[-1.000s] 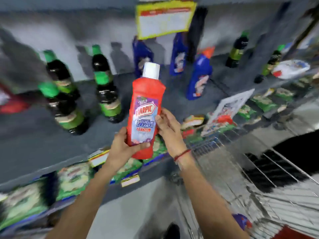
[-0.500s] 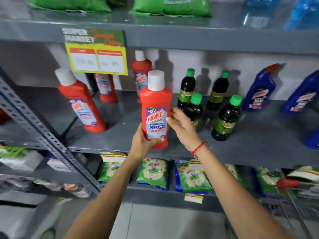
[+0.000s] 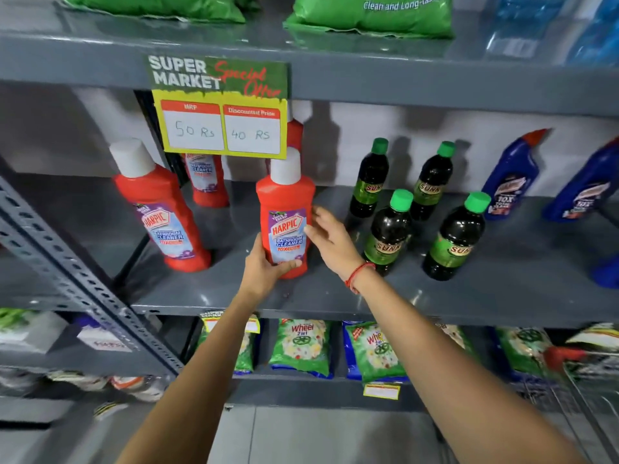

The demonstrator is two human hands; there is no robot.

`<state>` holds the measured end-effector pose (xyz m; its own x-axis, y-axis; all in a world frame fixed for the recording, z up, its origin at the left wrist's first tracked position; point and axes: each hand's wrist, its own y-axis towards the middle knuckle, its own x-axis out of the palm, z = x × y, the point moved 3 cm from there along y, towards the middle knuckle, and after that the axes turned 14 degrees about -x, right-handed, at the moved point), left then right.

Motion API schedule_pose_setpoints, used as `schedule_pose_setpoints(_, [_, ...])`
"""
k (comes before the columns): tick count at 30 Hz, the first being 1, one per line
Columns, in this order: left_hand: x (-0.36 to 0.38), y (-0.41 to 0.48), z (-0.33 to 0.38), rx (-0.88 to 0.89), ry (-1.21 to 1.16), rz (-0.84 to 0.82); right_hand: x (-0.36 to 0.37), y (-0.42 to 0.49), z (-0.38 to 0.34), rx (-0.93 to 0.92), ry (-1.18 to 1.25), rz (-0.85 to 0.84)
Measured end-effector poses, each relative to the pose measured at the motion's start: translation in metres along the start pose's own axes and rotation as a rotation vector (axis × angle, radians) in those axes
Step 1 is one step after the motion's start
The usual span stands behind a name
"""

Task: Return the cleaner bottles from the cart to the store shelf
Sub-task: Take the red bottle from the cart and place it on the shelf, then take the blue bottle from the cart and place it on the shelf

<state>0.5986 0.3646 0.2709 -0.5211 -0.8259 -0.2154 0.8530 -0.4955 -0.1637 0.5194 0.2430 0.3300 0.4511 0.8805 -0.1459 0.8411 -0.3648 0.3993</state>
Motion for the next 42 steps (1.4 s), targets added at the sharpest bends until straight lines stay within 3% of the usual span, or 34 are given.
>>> schedule_pose_setpoints(5, [0.0,-0.001,-0.003,0.004,0.073,0.062,-0.003,-0.01,0.001,0.024,-0.063,0.036])
schedule_pose_setpoints(8, [0.004,-0.008,-0.005,-0.06,0.075,0.142,-0.019,-0.03,0.0,0.027,-0.11,0.199])
schedule_pose_setpoints(13, [0.043,-0.07,-0.004,-0.035,-0.281,0.488,-0.068,-0.093,-0.008,0.054,-0.087,0.43])
schedule_pose_setpoints(15, [0.082,-0.102,-0.011,-0.015,-0.316,0.528,-0.098,-0.126,-0.006,0.067,-0.081,0.486])
schedule_pose_setpoints(18, [0.162,-0.141,-0.014,-0.027,-0.211,0.257,-0.162,-0.185,-0.003,0.118,-0.104,0.627])
schedule_pose_setpoints(20, [0.225,-0.164,-0.004,0.003,-0.113,-0.01,-0.22,-0.234,-0.001,0.163,-0.129,0.794])
schedule_pose_setpoints(25, [0.348,-0.198,0.017,0.135,0.168,-0.454,-0.332,-0.358,0.004,0.309,-0.162,1.196])
schedule_pose_setpoints(29, [0.455,-0.245,0.019,0.186,0.364,-0.748,-0.39,-0.47,0.02,0.606,-0.209,1.378])
schedule_pose_setpoints(32, [0.525,-0.292,-0.007,0.2,0.567,-1.024,-0.399,-0.551,0.043,0.872,-0.153,1.465])
schedule_pose_setpoints(37, [0.602,-0.357,-0.08,0.247,1.091,-1.41,-0.343,-0.684,0.1,1.329,0.246,1.529])
schedule_pose_setpoints(42, [0.644,-0.388,-0.133,0.172,1.294,-1.546,-0.329,-0.711,0.128,1.41,0.361,1.619])
